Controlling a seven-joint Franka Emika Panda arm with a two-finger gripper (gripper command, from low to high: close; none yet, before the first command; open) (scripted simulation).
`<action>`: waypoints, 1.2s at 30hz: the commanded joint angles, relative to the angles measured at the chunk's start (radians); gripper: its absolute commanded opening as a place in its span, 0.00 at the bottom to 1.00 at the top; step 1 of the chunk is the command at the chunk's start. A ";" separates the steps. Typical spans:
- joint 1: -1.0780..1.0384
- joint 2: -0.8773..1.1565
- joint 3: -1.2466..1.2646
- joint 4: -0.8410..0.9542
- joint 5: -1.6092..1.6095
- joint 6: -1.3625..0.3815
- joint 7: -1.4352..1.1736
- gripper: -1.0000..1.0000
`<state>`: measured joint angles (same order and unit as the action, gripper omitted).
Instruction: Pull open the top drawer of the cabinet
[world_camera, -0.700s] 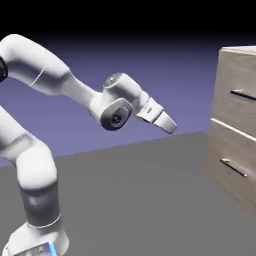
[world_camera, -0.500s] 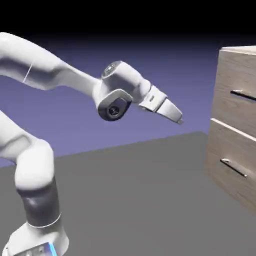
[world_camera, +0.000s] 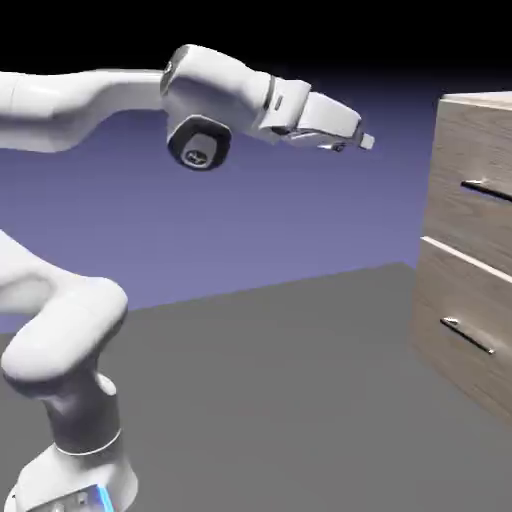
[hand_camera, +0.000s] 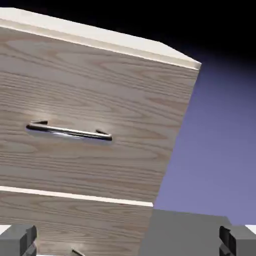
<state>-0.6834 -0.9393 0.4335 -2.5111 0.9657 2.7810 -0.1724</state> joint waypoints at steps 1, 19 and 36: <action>-0.031 -0.017 0.020 0.013 0.044 -0.012 -0.041 0.50; -0.595 -0.316 0.371 0.256 0.826 -0.219 -0.782 0.50; -1.127 -0.599 0.703 0.485 1.566 -0.415 -1.481 0.50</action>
<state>-1.8109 -1.5380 1.1362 -2.0266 2.5313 2.3659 -1.6532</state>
